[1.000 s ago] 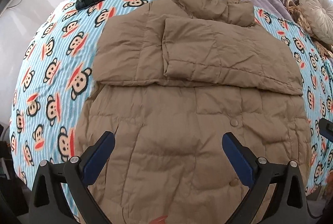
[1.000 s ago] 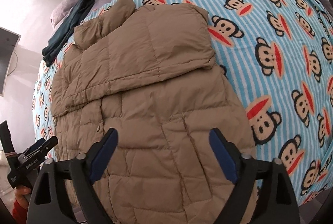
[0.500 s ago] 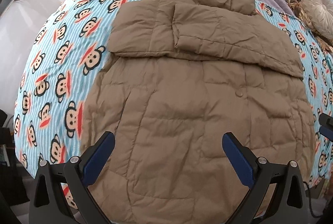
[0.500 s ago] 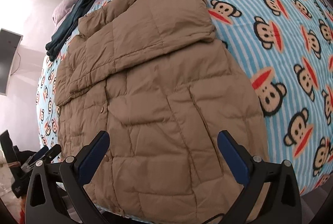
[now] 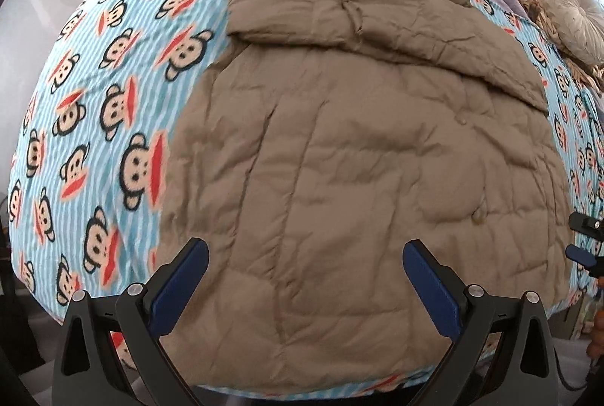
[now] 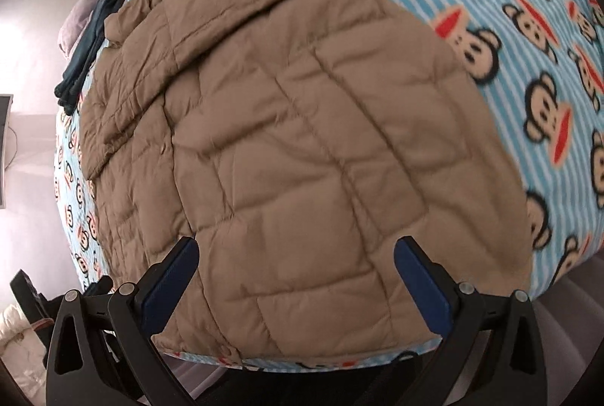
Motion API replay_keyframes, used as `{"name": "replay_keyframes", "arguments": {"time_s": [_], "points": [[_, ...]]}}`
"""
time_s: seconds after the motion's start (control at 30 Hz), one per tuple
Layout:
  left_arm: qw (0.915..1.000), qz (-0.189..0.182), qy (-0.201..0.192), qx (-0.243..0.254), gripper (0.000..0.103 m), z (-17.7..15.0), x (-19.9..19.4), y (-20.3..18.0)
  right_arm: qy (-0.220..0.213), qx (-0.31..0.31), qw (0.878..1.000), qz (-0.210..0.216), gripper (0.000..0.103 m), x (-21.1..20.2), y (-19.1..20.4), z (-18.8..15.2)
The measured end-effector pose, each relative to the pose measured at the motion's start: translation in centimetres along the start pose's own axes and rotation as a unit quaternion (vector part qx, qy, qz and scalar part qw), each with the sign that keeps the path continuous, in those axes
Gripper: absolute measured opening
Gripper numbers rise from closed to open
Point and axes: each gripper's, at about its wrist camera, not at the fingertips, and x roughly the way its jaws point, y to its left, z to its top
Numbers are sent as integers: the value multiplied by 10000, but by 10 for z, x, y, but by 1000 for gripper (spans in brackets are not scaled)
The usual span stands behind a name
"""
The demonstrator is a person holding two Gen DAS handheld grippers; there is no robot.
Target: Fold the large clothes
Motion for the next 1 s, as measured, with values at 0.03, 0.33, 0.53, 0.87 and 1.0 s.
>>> {"name": "replay_keyframes", "arguments": {"time_s": [0.03, 0.33, 0.53, 0.87, 1.0], "points": [[9999, -100, -12, -34, 103, -4, -1, 6, -10, 63, 10000, 70, 103, -1, 0, -3], [9909, -1004, -10, -897, 103, -52, -6, 91, -297, 907, 9915, 883, 103, -9, -29, -41], [9808, -1440, 273, -1287, 103, -83, 4, 125, -541, 1432, 9828, 1030, 103, -17, -61, -69], [9738, -1759, 489, -1352, 103, -93, 24, 112, -510, 2499, 9565, 1417, 103, -5, -115, -101], [9761, -1434, 474, -1564, 103, -96, 25, 111, -487, 2660, 9518, 1445, 103, 0, -133, -94]]}}
